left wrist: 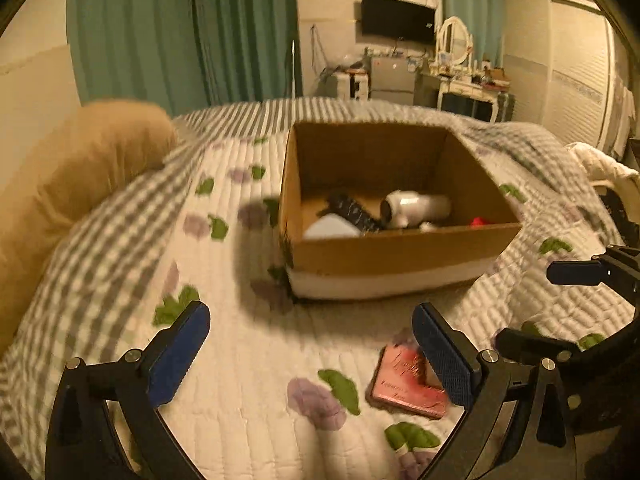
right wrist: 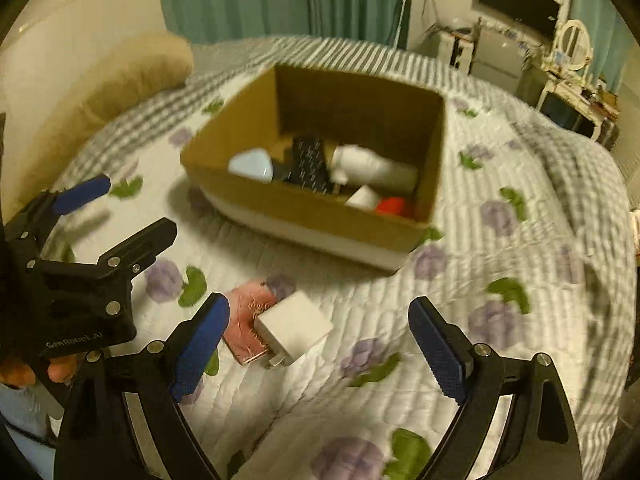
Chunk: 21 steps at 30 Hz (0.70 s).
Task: Organize rigid objects
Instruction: 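Grasp the pink rose card with the left tool while the right grasps the white charger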
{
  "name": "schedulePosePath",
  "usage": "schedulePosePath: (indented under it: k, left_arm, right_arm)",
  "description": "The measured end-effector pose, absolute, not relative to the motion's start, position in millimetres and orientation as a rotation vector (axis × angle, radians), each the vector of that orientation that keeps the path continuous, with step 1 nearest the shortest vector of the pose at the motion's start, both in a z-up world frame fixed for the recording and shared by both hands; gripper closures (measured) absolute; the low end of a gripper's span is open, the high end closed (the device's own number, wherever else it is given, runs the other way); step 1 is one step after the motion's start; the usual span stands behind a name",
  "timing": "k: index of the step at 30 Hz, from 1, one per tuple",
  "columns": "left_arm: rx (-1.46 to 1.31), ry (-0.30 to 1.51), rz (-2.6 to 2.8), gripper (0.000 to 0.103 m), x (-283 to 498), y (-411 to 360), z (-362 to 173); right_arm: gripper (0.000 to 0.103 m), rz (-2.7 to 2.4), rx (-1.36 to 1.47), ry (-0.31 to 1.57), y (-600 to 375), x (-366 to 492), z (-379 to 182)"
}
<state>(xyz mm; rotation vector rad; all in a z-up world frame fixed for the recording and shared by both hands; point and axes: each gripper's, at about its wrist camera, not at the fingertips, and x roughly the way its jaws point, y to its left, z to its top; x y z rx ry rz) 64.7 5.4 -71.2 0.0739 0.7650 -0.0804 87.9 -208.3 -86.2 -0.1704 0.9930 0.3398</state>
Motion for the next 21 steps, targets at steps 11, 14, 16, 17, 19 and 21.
schedulePosePath:
  k: [11,14,16,17,19,21]
  left_arm:
    - [0.037,0.829,-0.028,0.0,72.4,23.6,-93.8]
    - [0.038,0.846,-0.029,0.0,75.1,23.1,-98.3]
    - [0.044,0.852,-0.025,0.0,76.1,22.1,-99.2]
    - [0.049,0.855,-0.021,0.0,76.3,22.3,-99.7]
    - [0.056,0.858,-0.02,0.0,76.1,21.6,-100.2]
    - [0.066,0.865,-0.021,0.0,76.6,20.2,-100.4]
  right_arm:
    - [0.012,0.356,-0.136,1.193,-201.0,113.5,-152.8]
    - [0.012,0.38,-0.085,1.232,-201.1,121.7,-162.8]
    - [0.016,0.387,-0.066,1.26,-199.1,127.2,-171.8]
    - [0.028,0.396,-0.061,1.28,-198.1,128.6,-175.8]
    - [0.031,0.411,-0.057,1.295,-198.2,129.7,-178.0]
    - [0.032,0.403,-0.062,1.281,-200.3,126.2,-174.2]
